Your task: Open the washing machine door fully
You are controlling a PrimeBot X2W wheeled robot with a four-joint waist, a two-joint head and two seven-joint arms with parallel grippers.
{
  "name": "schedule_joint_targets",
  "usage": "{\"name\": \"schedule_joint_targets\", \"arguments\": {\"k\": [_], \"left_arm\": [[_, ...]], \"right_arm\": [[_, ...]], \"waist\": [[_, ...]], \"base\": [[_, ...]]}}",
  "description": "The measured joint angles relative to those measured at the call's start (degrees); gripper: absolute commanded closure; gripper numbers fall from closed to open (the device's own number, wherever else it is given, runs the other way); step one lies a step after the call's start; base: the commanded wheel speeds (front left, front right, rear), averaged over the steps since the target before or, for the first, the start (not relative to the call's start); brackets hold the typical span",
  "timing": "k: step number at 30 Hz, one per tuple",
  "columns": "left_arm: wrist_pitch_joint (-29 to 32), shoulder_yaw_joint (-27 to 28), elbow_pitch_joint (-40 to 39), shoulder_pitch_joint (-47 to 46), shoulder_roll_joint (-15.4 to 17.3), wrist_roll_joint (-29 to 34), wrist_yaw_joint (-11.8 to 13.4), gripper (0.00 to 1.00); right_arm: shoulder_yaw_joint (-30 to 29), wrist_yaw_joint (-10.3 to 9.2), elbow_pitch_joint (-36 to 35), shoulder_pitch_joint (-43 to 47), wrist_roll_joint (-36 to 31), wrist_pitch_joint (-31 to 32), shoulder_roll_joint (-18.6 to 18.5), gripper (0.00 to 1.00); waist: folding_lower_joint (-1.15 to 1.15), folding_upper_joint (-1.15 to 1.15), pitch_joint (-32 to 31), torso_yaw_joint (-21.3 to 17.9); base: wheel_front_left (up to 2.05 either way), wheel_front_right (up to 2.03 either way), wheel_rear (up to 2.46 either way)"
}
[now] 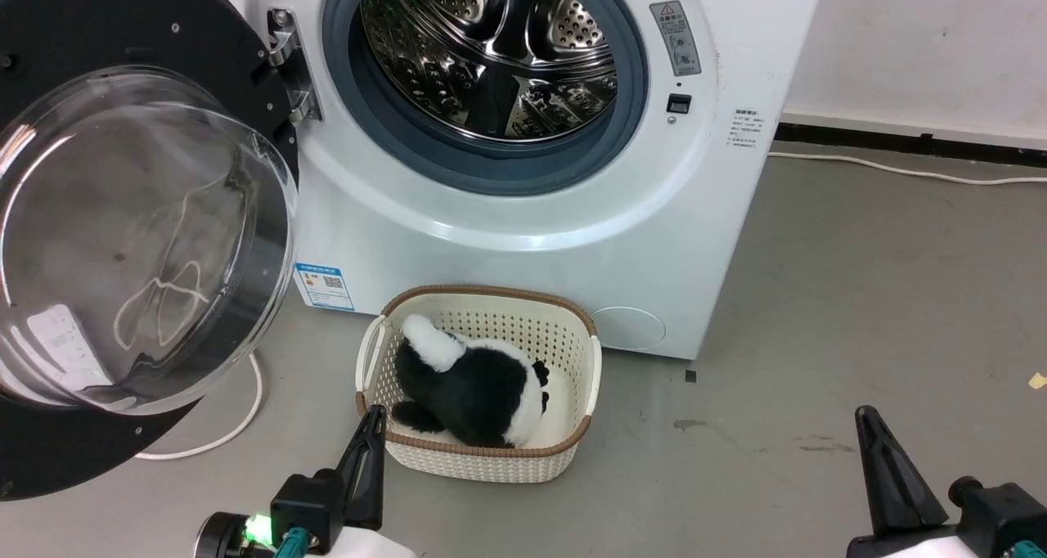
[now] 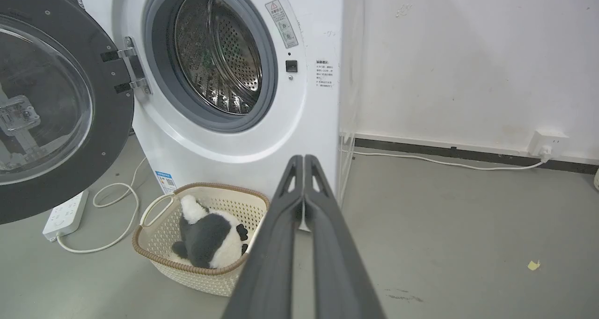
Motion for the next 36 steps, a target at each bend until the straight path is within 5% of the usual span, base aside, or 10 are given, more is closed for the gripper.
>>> {"name": "schedule_joint_targets", "arguments": {"k": [36], "left_arm": [[4.1,2.4,-2.9,0.0,-0.1,1.0,-0.3,1.0]], "right_arm": [[1.5,0.0,-1.1,-0.3,-1.1,4.3,0.0,1.0]], "waist": [[0.0,0.0,0.0,-1.0]], "base": [[0.0,0.0,0.0]]}}
